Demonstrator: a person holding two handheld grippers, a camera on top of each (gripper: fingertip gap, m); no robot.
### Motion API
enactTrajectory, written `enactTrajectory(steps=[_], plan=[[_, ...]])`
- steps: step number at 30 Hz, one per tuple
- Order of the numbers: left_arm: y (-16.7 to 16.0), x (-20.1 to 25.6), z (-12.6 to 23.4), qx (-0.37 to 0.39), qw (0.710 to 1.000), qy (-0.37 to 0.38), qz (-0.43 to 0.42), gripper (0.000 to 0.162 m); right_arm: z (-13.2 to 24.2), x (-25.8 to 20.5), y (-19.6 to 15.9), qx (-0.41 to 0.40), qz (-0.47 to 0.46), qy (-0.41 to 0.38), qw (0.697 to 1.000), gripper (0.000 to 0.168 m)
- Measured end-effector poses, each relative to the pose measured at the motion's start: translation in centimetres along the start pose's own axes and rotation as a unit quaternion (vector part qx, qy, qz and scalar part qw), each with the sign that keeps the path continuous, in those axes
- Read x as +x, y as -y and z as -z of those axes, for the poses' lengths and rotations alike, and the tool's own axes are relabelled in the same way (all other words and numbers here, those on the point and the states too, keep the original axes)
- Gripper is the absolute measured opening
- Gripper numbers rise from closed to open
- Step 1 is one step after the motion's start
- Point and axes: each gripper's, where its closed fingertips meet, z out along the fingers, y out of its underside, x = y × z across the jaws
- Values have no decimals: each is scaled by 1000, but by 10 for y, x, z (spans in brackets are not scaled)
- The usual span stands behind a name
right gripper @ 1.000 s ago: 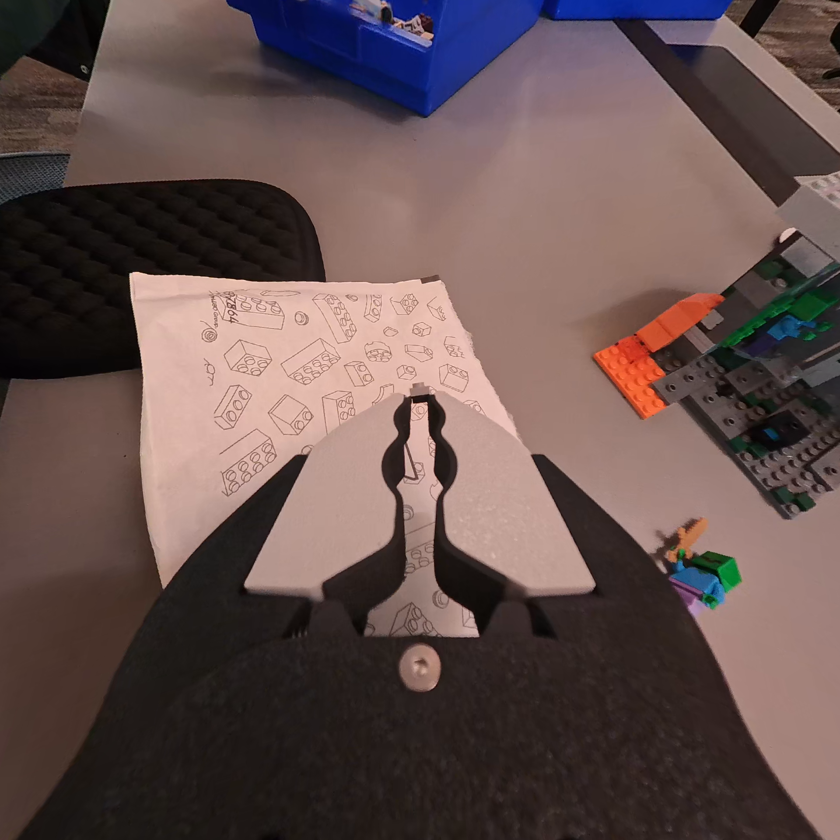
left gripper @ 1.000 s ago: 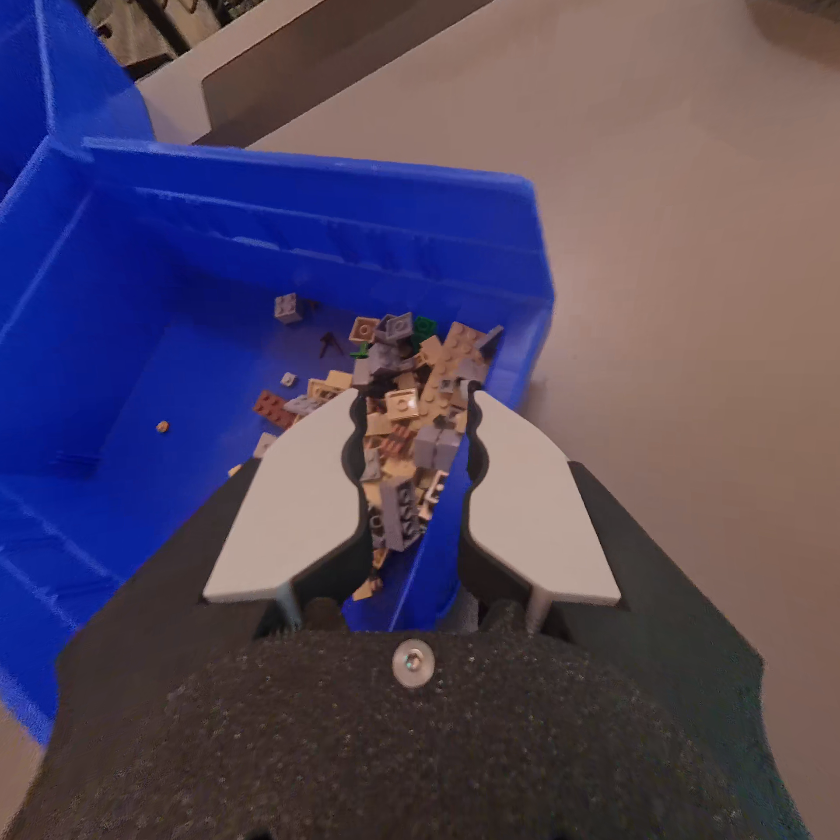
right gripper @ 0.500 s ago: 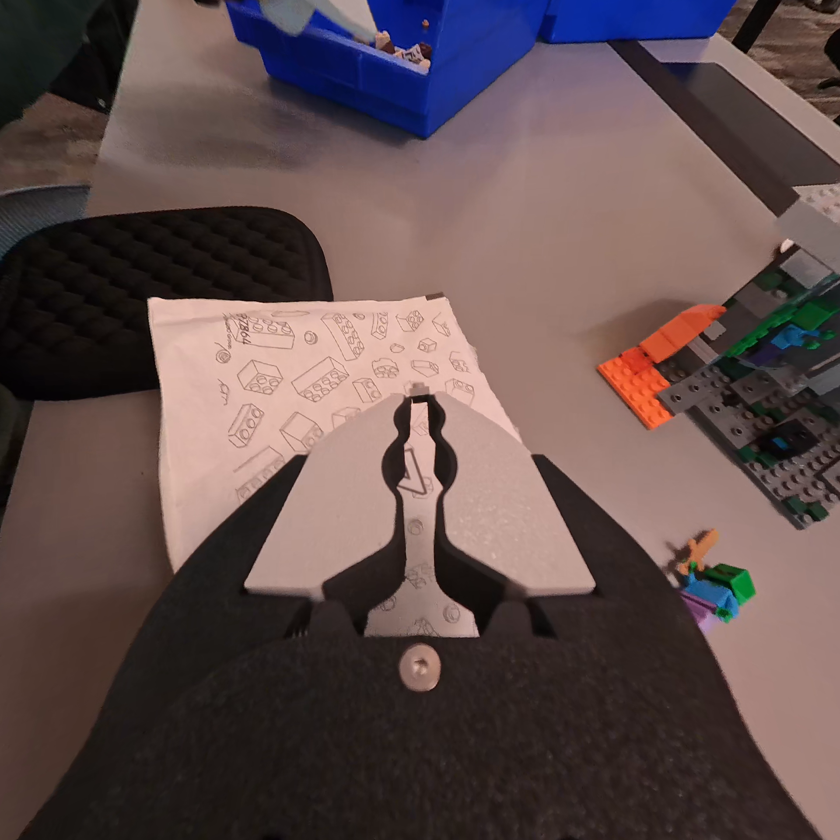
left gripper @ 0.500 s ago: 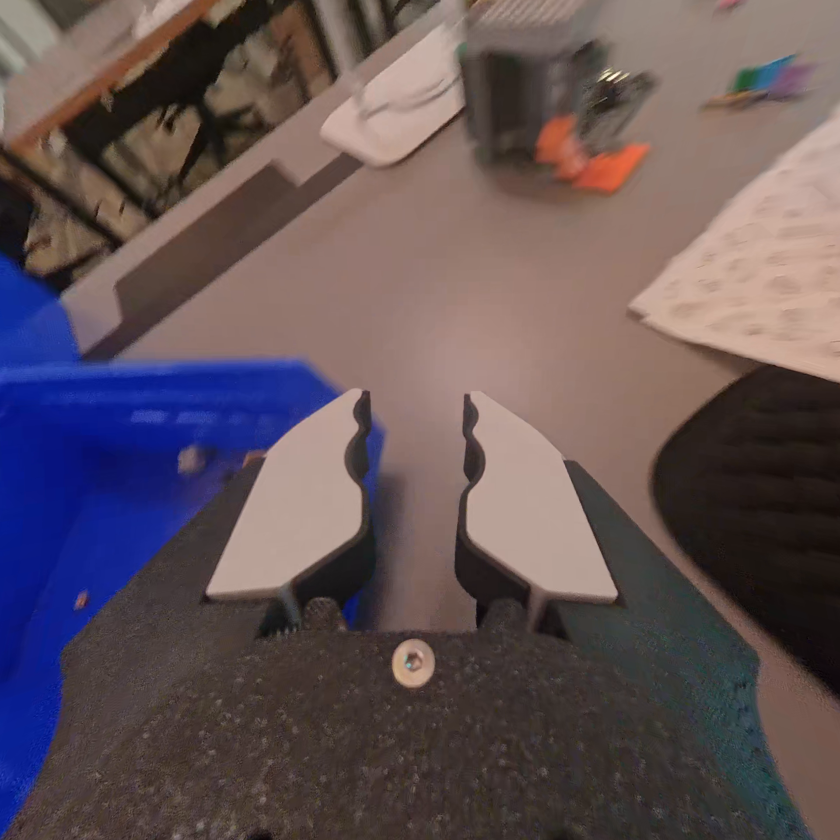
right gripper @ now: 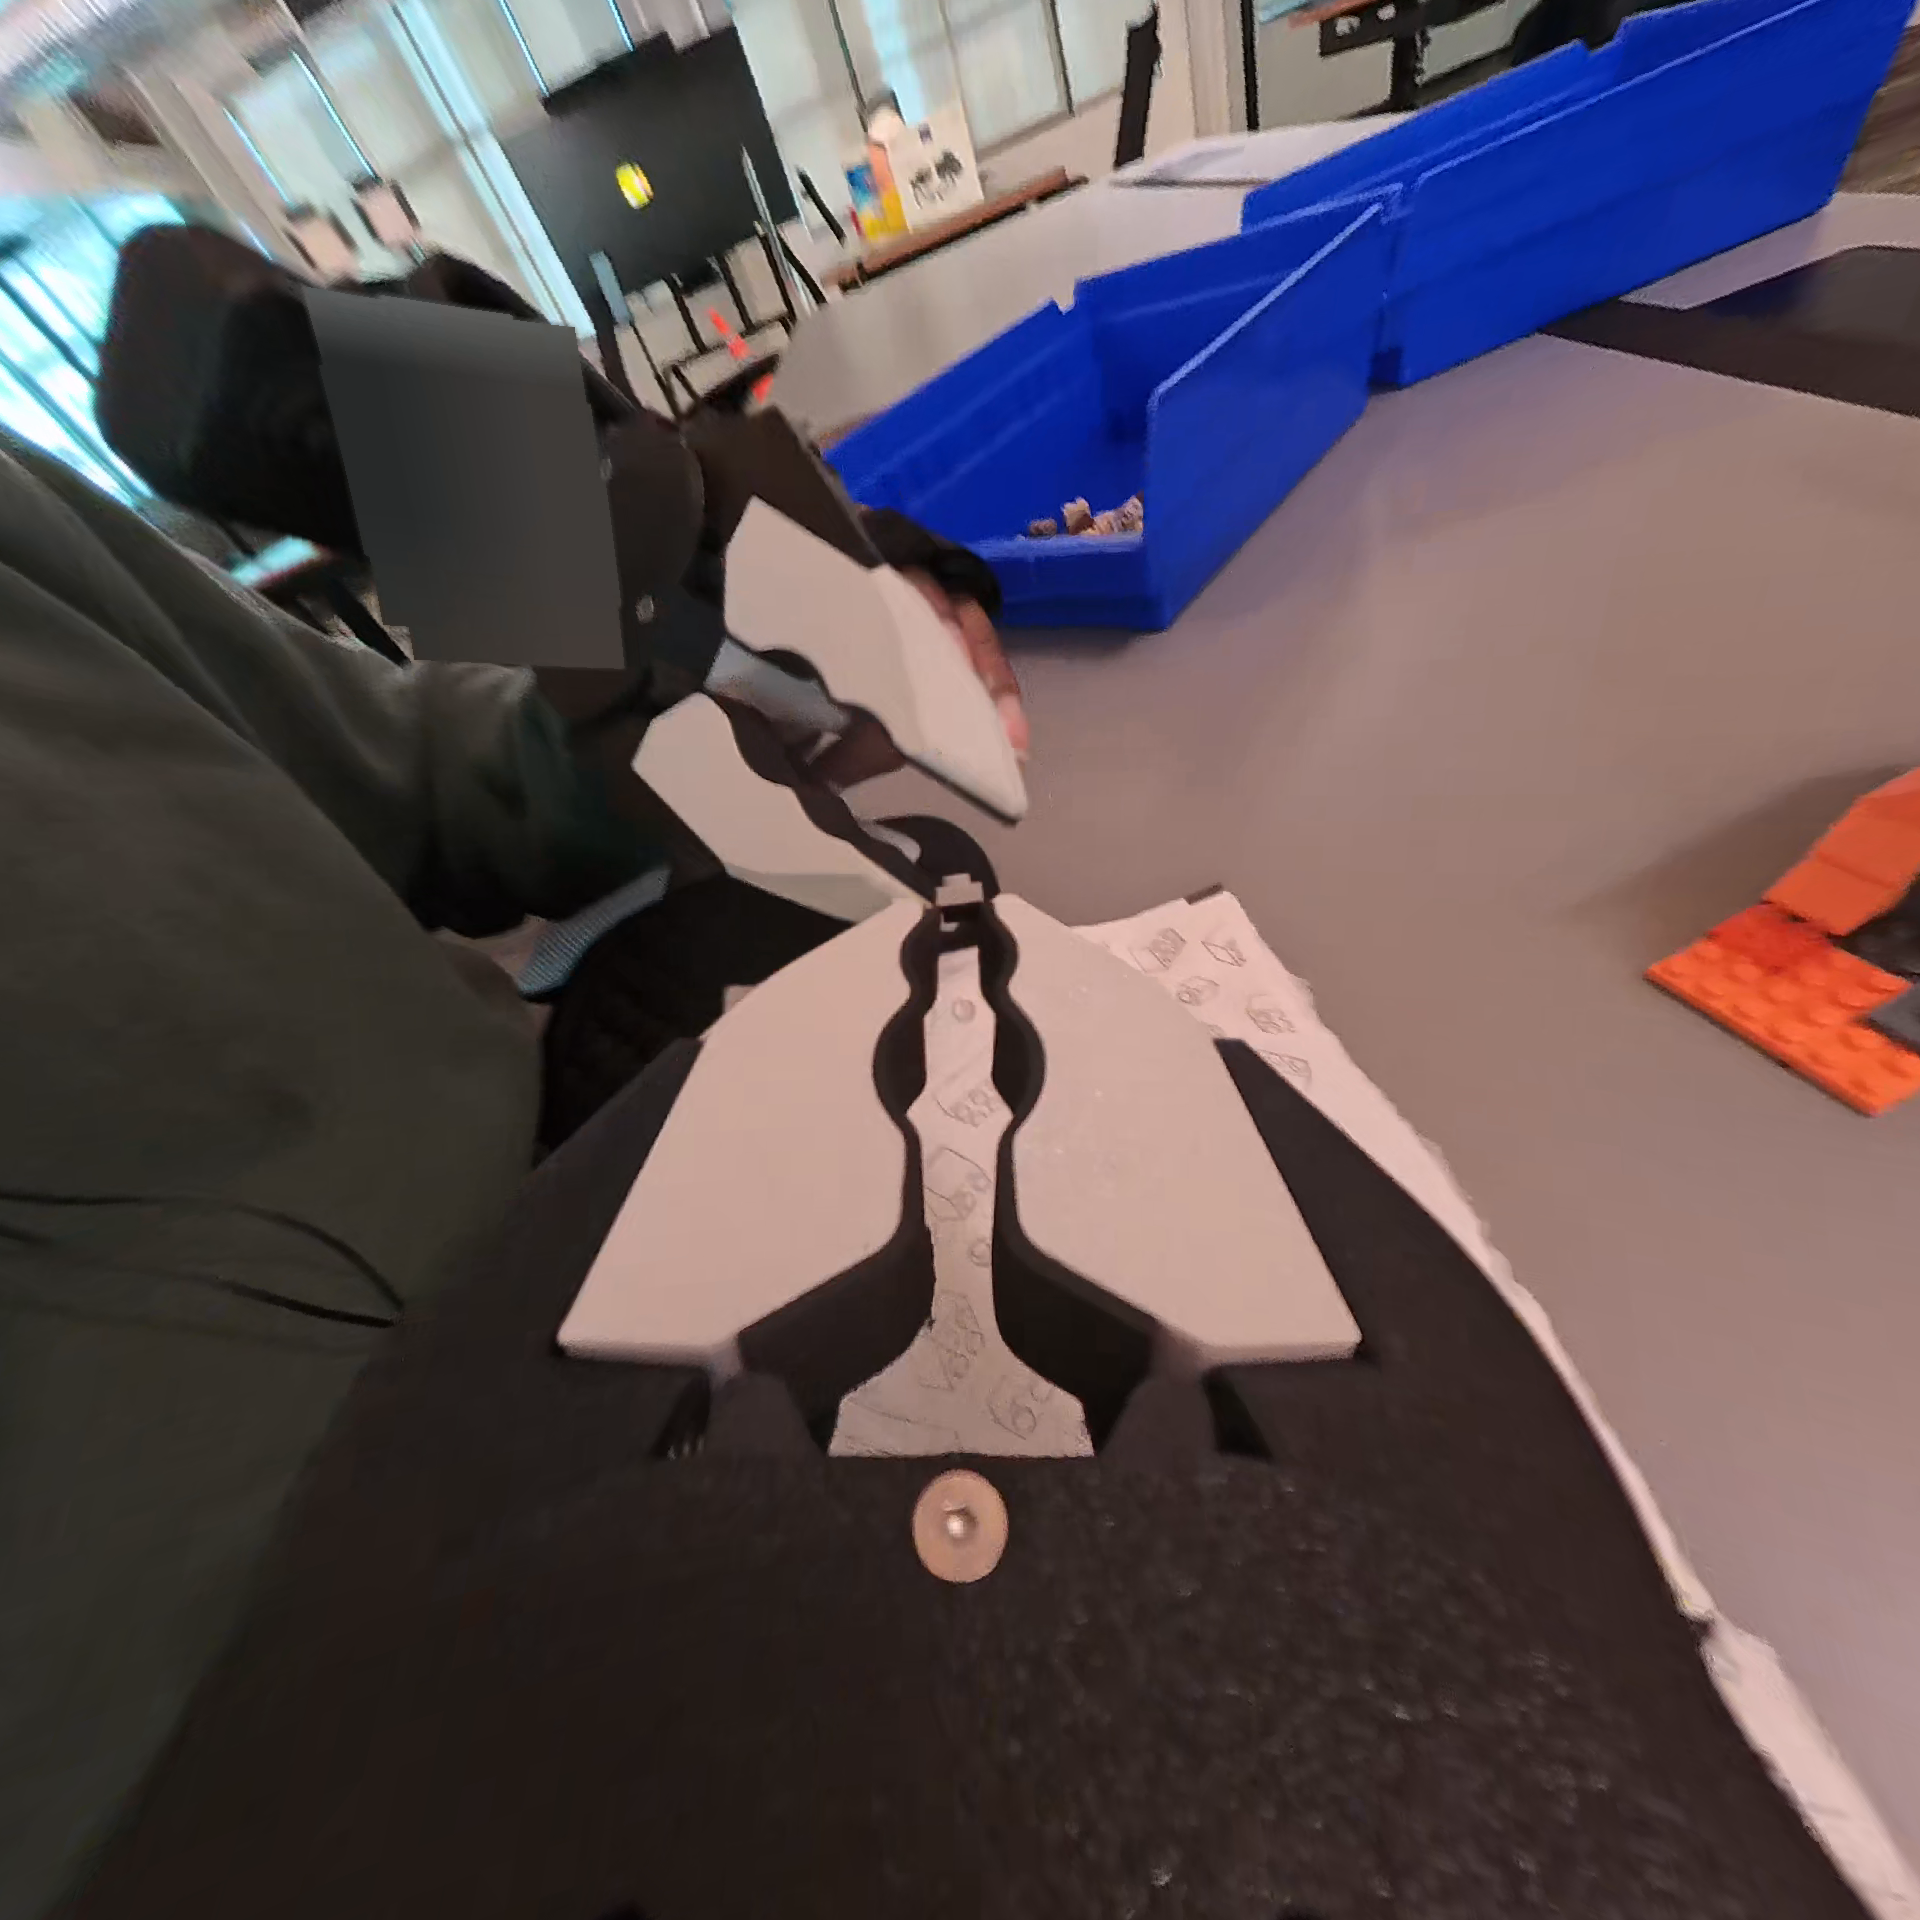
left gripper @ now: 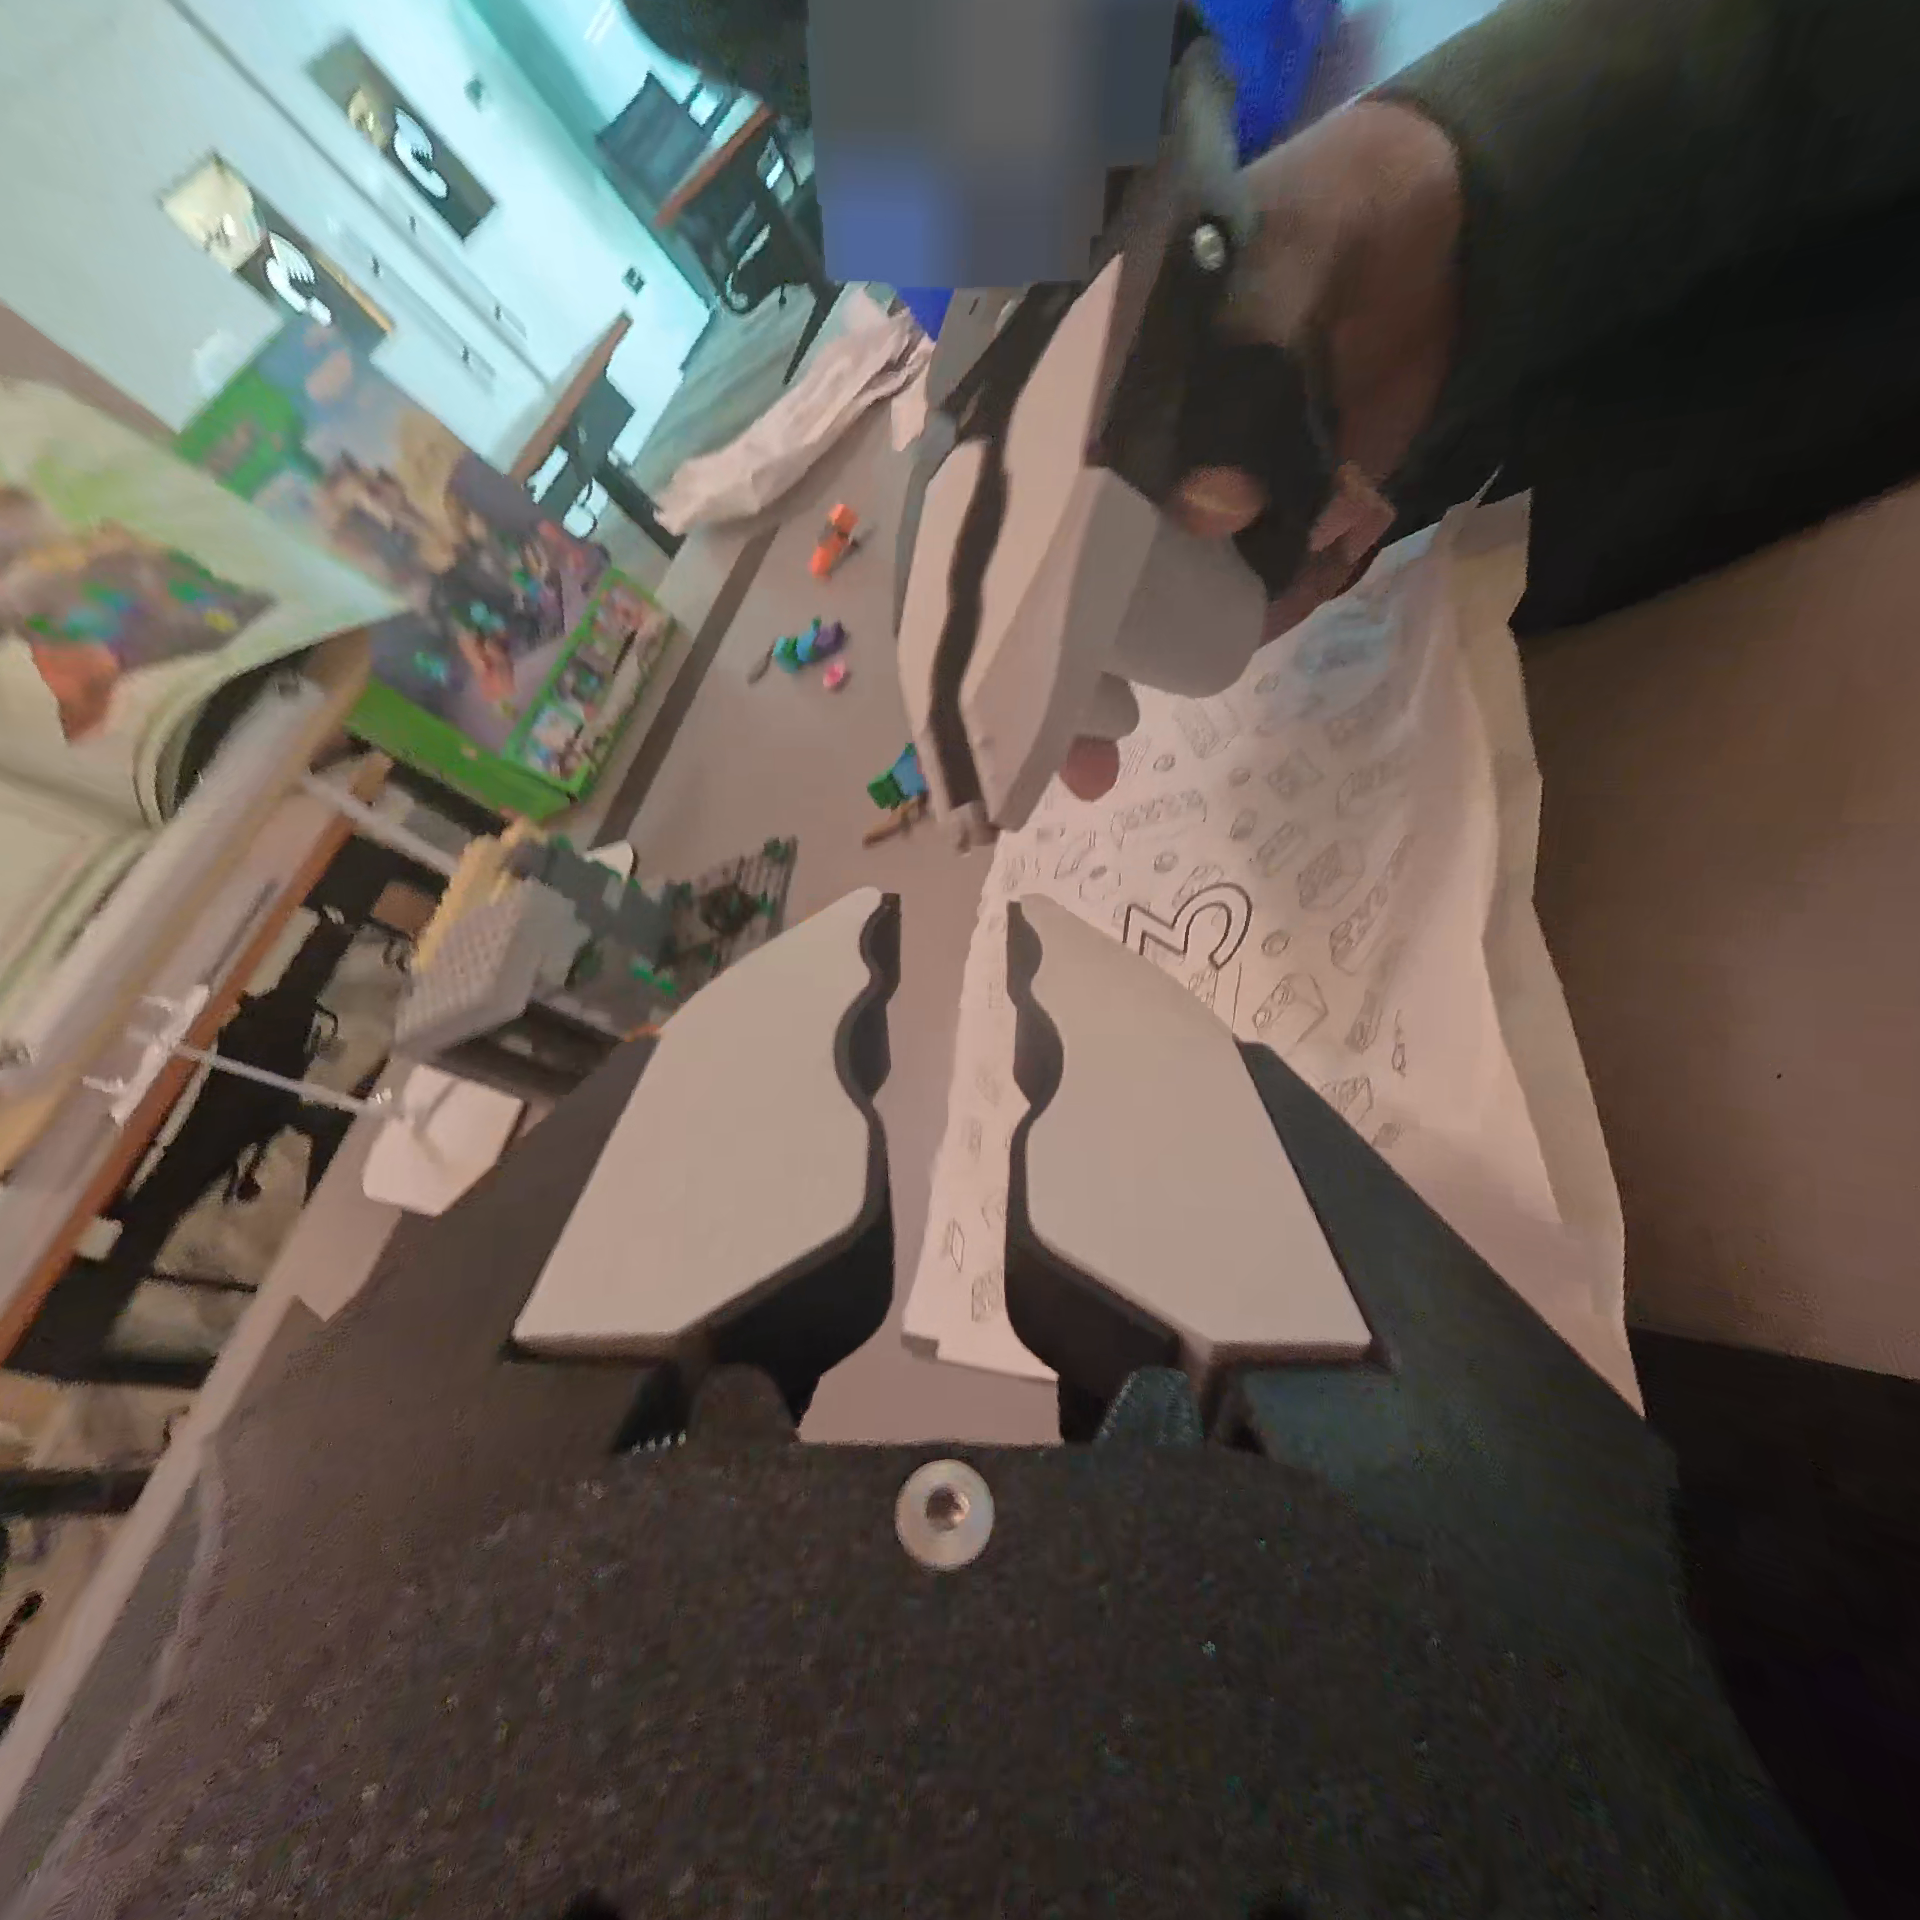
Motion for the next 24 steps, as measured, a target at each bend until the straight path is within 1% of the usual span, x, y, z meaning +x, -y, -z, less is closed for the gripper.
enactTrajectory(steps=[3,7,9,13,16,18,20,22,24], plan=[[9,4,-4,11,1000,-5,-22,17,1,-1,2,7,-21,12,1000,7],[10,3,-8,15,999,6,-27,9,1,-2,-1,0,-21,16,1000,7],[9,4,-9,14,999,9,-29,9,0,-1,-2,-1,-25,15,1000,7],[6,4,-8,15,1000,8,-17,8,-1,0,-3,-3,-35,21,999,7],[1,-3,-3,11,1000,18,7,8,1,1,-1,1,-29,17,999,14],[-8,-18,6,-1,999,47,22,8,9,8,4,6,-9,-9,1000,20],[-22,-39,23,-20,995,82,53,7,24,21,11,11,23,-57,998,21],[-40,-63,46,-44,988,121,90,7,44,36,14,13,40,-110,993,21],[-64,-87,73,-82,974,167,130,8,64,51,13,12,45,-159,986,20]])
